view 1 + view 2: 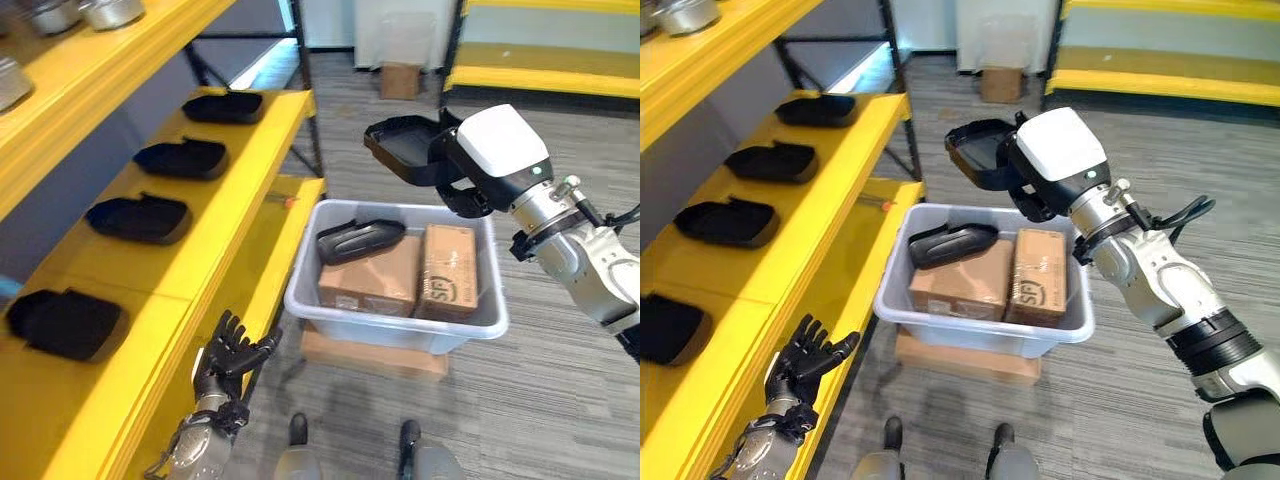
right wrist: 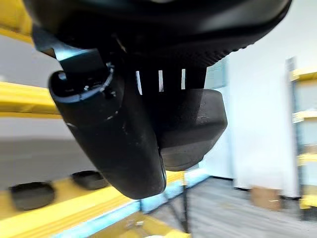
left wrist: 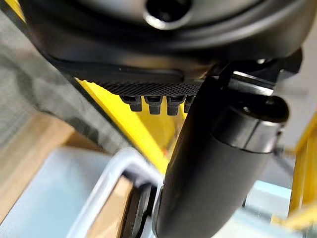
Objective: Move parts from the plastic box to the shelf.
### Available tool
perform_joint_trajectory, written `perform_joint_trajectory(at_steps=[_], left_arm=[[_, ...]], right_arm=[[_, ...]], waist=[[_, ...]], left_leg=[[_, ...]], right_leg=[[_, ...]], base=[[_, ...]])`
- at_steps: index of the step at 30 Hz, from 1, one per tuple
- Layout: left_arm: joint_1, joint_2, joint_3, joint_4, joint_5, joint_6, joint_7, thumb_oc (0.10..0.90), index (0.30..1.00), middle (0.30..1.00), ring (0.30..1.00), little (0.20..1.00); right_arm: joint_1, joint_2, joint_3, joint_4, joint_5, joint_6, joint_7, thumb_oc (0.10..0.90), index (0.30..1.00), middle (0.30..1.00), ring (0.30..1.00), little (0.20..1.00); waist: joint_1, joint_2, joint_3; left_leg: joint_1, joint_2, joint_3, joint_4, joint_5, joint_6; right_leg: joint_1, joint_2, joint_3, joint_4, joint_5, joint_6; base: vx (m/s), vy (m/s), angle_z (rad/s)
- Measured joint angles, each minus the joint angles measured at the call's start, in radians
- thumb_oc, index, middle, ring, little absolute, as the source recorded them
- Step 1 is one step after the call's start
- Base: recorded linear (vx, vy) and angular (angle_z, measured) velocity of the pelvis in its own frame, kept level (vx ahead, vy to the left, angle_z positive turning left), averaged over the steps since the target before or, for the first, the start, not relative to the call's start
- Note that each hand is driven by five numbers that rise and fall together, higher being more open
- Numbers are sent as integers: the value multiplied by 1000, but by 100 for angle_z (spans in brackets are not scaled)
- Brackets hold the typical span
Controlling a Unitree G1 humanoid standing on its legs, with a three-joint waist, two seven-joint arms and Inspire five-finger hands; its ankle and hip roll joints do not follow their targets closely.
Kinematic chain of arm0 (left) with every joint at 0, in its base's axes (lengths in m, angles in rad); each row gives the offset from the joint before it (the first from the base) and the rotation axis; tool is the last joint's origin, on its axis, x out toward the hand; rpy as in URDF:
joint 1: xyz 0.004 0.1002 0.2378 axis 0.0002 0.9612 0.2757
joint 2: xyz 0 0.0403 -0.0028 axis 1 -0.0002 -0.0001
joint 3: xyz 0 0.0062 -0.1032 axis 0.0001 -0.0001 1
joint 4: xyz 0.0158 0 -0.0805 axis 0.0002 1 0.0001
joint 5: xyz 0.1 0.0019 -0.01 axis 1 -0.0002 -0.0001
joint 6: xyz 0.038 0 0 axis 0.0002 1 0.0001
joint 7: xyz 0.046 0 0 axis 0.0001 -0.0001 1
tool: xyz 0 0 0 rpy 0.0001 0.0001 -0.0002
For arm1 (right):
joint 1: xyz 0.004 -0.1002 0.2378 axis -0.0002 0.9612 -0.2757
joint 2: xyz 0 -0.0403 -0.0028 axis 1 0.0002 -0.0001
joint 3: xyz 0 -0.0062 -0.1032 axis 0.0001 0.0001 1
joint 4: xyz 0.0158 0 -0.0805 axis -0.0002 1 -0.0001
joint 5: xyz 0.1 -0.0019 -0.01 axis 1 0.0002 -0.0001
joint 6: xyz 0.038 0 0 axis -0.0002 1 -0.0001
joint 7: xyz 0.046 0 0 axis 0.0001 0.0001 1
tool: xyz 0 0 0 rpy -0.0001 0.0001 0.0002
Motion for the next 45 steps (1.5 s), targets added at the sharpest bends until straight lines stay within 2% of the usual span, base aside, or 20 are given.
perform_joint_trajectory(at_steps=[1,2,3,4,5,6,7,8,10,11,12,13,14,16,17,20,21,28,37,45], left_arm=[[21,14,-10,-19,0,-2,-9,900,1000,1000,1000,1000],[24,25,-9,-36,0,-8,-17,900,1000,1000,1000,1000],[17,35,-11,-40,0,-10,-21,900,1000,1000,1000,1000],[-17,45,-17,-28,-1,-8,-23,900,1000,1000,1000,1000],[-41,44,-30,-15,-1,-5,-24,900,1000,1000,1000,1000],[-56,40,-50,-8,-2,3,-24,900,1000,1000,1000,1000],[-65,35,-73,-11,-6,5,-32,900,1000,1000,1000,1000],[-70,33,-91,-18,-12,5,-48,900,1000,1000,1000,1000],[-59,32,-111,-52,-32,4,-67,900,1000,1000,1000,1000],[-65,33,-124,-60,-32,7,-68,900,1000,1000,1000,1000],[-76,33,-134,-64,-31,7,-67,900,1000,1000,1000,1000],[-95,37,-125,-64,-30,7,-68,900,1000,1000,1000,1000],[-97,39,-105,-63,-30,7,-66,900,1000,1000,1000,1000],[-70,66,-64,-58,-27,13,-66,900,1000,1000,1000,1000],[-62,81,-50,-57,-27,13,-65,900,1000,1000,1000,1000],[-37,102,-13,-58,-26,12,-65,900,1000,1000,1000,1000],[-34,102,-23,-58,-26,13,-66,900,1000,1000,1000,1000],[-34,94,-24,-60,13,16,-67,900,1000,1000,1000,1000],[-35,84,-21,-60,22,16,-66,900,1000,1000,1000,1000],[-37,77,-25,-55,24,16,-61,900,1000,1000,1000,1000]], right_arm=[[8,-18,2,-5,-12,0,-1,400,300,300,300,300],[15,-18,-6,-8,-27,6,-2,400,300,300,300,300],[20,-16,-8,-8,-38,8,-6,400,300,300,300,300],[27,-13,-10,-8,-39,11,-7,400,300,300,300,300],[46,-6,-19,-8,-47,11,-7,400,300,300,300,300],[75,-6,-36,-10,-56,8,-7,400,300,300,300,300],[113,-17,-53,-28,-69,8,-7,400,300,300,300,300],[159,-30,-99,-44,-76,7,-7,400,300,300,300,300],[215,-28,-176,-78,-76,17,-9,400,300,300,300,300],[243,-24,-227,-98,-77,21,-11,400,300,300,300,300],[267,-23,-267,-112,-77,37,-19,400,300,300,300,300],[292,3,-299,-110,-76,47,-22,400,300,300,300,300],[309,52,-314,-109,-75,51,-22,400,300,300,300,300],[326,77,-313,-117,-76,23,-22,400,300,300,300,300],[322,77,-313,-120,-76,15,-23,400,300,300,300,300],[322,86,-313,-114,-76,22,-21,400,300,300,300,300],[323,92,-313,-112,-76,27,-21,400,300,300,300,300],[322,143,-310,-111,-114,23,-16,400,300,300,300,300],[320,143,-308,-112,-117,26,-9,400,300,300,300,300],[238,151,-193,-103,-118,36,-5,400,300,300,300,300]], waist=[[30,19,0],[8,11,1],[10,2,5],[5,-49,30],[6,-67,36],[-8,-70,36],[-57,-71,36],[-91,-64,33],[-96,-38,14],[-113,5,-8],[-138,18,-16],[-139,-13,-15],[-117,-52,-17],[-93,-97,-30],[-82,-103,-34],[-43,-111,-36],[-43,-117,-35],[-45,-219,-85],[-40,-229,-93],[-22,-234,-93]], left_leg=[[-2,-4,4,-49,163,87],[-7,-7,3,-69,188,55],[-19,-11,44,-76,34,116],[-54,-32,105,14,-26,114],[-72,-27,158,124,-51,67],[-68,1,222,219,-74,30],[-27,52,313,317,-92,-20],[25,84,336,347,-95,-45],[152,88,288,238,-85,-82],[195,76,286,140,-56,-88],[224,59,301,44,-70,-92],[227,21,293,7,-72,-96],[231,-3,296,8,-71,-97],[231,-40,290,10,-77,-87],[230,-45,289,9,-79,-84],[230,-49,281,5,-84,-78],[232,-51,280,6,-83,-80],[231,-54,288,5,-75,-87],[232,-57,266,10,-67,-84],[223,-87,249,18,-74,-67]], right_leg=[[-14,11,-26,24,-2,-40],[-18,-24,-72,24,-12,-36],[-36,-38,-86,31,-18,-59],[-38,-110,-126,24,3,-63],[-17,-136,-158,-24,38,-62],[23,-149,-198,-82,68,-53],[103,-176,-283,-159,100,-38],[156,-176,-331,-188,116,-13],[152,-171,-341,-193,131,8],[144,-172,-361,-187,150,36],[133,-181,-389,-166,154,48],[119,-214,-367,-163,170,69],[118,-232,-349,-179,188,72],[127,-256,-292,-207,217,71],[129,-258,-283,-210,219,72],[145,-256,-274,-231,233,118],[149,-257,-274,-235,239,116],[163,-243,-263,-287,276,114],[188,-247,-281,-294,283,116],[197,-280,-291,-295,292,125]], base=[[-260,-141,93],[-204,-101,105],[-127,-78,121],[-132,-39,105],[-116,8,104],[-122,73,155],[-70,113,188],[-30,173,182],[12,181,75],[73,186,67],[57,121,87],[83,211,54],[28,147,16],[8,155,9],[-7,147,18],[-21,139,8],[-48,150,2],[-32,104,-6],[-33,76,6],[-10,113,7]])
